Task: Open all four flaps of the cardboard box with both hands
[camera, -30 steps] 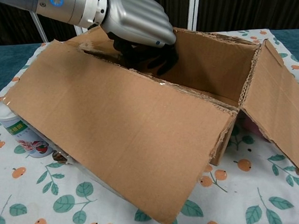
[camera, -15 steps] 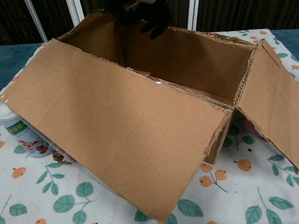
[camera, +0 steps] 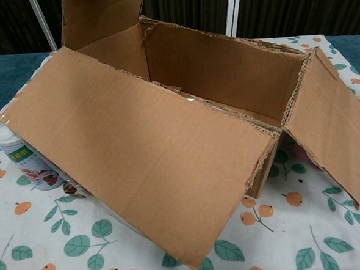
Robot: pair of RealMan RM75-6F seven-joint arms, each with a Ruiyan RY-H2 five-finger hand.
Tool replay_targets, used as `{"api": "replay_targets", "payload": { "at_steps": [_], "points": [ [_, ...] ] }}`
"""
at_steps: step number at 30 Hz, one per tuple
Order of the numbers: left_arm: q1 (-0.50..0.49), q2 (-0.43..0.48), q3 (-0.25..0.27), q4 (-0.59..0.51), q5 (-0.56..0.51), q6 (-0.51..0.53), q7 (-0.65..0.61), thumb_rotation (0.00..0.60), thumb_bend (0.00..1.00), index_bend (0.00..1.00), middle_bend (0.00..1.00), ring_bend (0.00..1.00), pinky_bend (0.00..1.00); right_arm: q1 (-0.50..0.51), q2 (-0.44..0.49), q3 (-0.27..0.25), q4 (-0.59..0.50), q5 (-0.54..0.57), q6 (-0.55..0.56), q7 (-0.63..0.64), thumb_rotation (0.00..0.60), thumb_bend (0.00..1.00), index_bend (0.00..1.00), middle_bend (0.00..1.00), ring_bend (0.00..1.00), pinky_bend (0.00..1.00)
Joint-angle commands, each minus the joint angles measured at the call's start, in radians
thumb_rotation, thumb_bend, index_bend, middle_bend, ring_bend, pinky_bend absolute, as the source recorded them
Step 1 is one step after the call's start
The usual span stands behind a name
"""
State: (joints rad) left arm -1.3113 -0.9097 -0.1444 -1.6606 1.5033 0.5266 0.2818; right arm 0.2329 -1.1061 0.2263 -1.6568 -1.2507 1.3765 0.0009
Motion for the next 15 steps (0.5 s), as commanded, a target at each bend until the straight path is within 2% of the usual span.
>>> {"api": "replay_targets", "payload": {
  "at_steps": [1,9,15],
  "points": [
    [0.037,0.048,0.002,-0.015,-0.022,0.023,0.006,0.6,0.99,0.44,0.5,0.38,0.42,0.0,0.001,0.0,-0.003,-0.002,0.0,0.0,0.6,0.51,0.0,0.0,0.04,0.23],
    [0.133,0.119,0.023,-0.015,-0.083,0.076,0.019,0.6,0.99,0.45,0.5,0.38,0.42,-0.002,0.004,0.003,-0.011,-0.003,0.003,0.001,0.6,0.51,0.0,0.0,0.04,0.23],
    [0.226,0.143,0.061,-0.015,-0.139,0.112,0.033,0.6,0.98,0.45,0.5,0.38,0.42,-0.002,0.007,0.001,-0.023,-0.017,0.009,-0.01,0.6,0.51,0.0,0.0,0.04,0.23]
  ]
}}
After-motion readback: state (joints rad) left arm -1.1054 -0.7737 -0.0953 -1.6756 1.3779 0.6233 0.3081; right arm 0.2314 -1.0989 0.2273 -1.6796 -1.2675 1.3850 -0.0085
